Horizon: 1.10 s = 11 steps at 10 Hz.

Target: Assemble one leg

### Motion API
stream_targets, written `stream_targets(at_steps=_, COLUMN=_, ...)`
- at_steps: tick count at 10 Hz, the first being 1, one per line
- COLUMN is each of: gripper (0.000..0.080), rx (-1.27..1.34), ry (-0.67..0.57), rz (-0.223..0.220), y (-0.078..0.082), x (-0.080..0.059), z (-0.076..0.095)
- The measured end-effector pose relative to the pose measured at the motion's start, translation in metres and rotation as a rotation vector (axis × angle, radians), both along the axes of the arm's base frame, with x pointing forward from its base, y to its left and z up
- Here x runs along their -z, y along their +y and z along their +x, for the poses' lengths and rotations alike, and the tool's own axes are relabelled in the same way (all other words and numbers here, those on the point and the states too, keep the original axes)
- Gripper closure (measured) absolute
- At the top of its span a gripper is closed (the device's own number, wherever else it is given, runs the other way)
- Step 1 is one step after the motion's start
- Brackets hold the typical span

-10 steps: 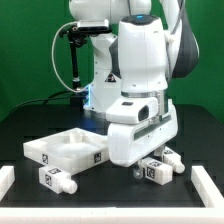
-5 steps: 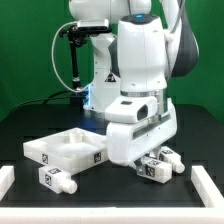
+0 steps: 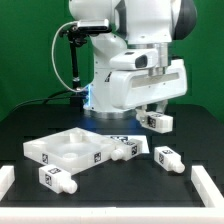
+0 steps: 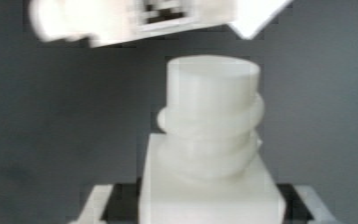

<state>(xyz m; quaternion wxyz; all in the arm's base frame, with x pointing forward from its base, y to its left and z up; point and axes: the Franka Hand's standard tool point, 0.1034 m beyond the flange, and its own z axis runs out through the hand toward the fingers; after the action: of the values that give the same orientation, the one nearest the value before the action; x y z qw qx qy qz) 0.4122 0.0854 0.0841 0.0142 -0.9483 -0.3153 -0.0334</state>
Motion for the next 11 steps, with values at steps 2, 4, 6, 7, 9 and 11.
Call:
stream_targets(at_steps=2, gripper=0.0514, rx=-0.037, ry=0.002, rz=-0.003, y=-0.004, x=0.002, z=0.003)
stream_targets(at_steps=4, gripper=0.0514, rx=-0.024, ry=0.001, rz=-0.001, y=-0.001, x=0.004, z=0.001)
stream_targets(at_steps=6, gripper=0.0512, rx=0.03, ry=-0.016, rz=0.011, y=0.018, x=0.023, z=-0.033)
stream_targets(at_steps=7, gripper=0.0512, rx=0.041, ry=-0.007, rz=0.012, y=0.017, x=0.035, z=-0.044)
stream_targets(at_steps=9, gripper=0.0512, rx=0.081, ry=0.048, rz=0.014, y=0.024, x=0.06, z=-0.06)
stream_targets(at_steps=11, gripper=0.0512, rx=0.081, ry=0.08, rz=0.012, y=0.022, x=0.076, z=-0.064)
